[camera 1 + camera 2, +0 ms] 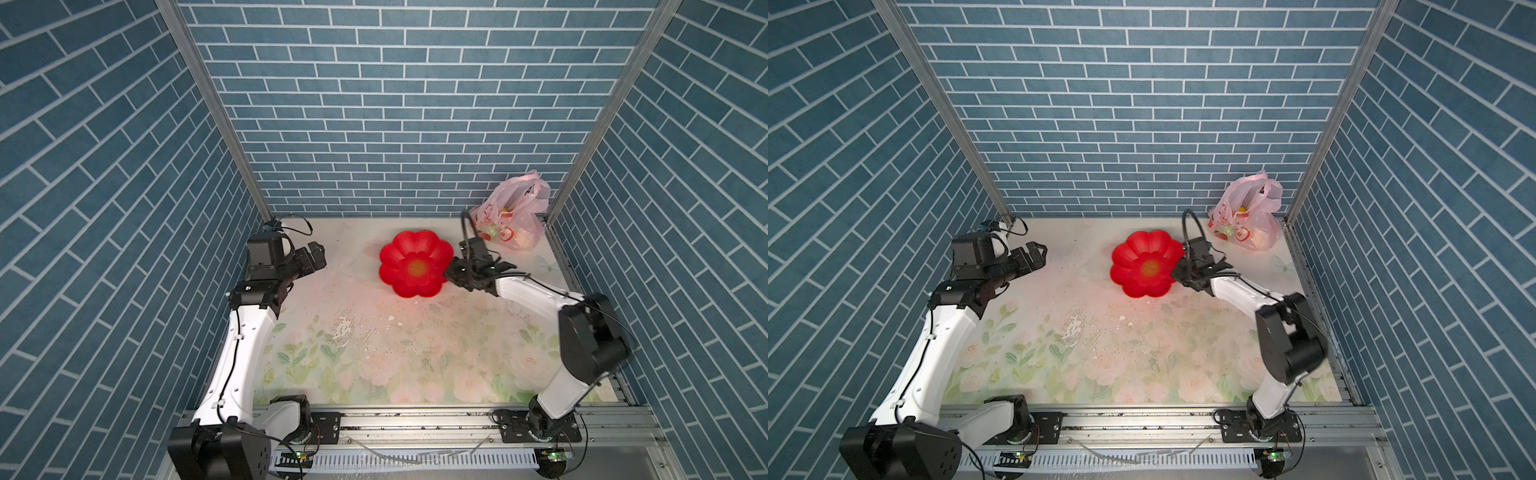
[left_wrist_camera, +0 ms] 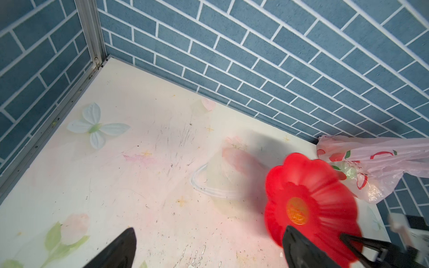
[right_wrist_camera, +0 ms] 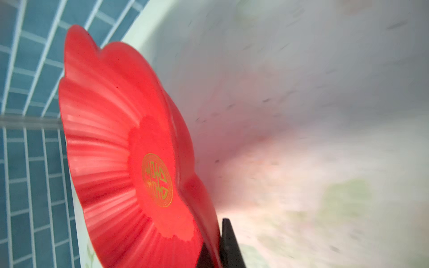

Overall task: Take the fake fruits out of the plastic bag
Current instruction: 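Push the red flower plate with the right gripper toward the robot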

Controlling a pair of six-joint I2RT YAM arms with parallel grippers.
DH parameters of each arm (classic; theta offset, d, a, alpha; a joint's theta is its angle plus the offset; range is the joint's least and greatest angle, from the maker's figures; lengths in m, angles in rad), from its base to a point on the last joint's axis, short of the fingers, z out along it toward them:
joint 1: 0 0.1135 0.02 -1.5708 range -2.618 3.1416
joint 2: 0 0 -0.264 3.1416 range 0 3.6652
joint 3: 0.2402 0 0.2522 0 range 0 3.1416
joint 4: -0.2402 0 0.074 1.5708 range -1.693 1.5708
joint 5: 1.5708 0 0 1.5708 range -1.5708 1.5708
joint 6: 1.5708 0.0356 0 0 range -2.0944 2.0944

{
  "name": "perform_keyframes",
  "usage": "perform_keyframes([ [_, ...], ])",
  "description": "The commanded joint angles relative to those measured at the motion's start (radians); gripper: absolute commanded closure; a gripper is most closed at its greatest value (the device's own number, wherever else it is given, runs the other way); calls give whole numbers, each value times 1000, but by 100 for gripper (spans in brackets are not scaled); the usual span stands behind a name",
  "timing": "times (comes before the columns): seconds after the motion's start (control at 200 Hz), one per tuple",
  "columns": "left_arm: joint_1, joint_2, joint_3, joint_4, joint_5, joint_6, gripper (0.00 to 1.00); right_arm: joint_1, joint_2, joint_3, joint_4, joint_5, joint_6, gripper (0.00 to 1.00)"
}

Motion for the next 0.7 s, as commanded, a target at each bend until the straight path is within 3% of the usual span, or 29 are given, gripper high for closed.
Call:
perform_keyframes([
  [0.0, 0, -11, -11, 20, 20, -10, 1, -55, -188, -126, -217, 76, -25, 100],
  [0.255, 0, -10, -11, 23, 32, -15, 1, -175, -491, -365, -368, 27, -34, 100],
  [0.695, -3, 9, -14, 25, 43, -16, 1, -181, -594, -534, -359, -41, -43, 100],
])
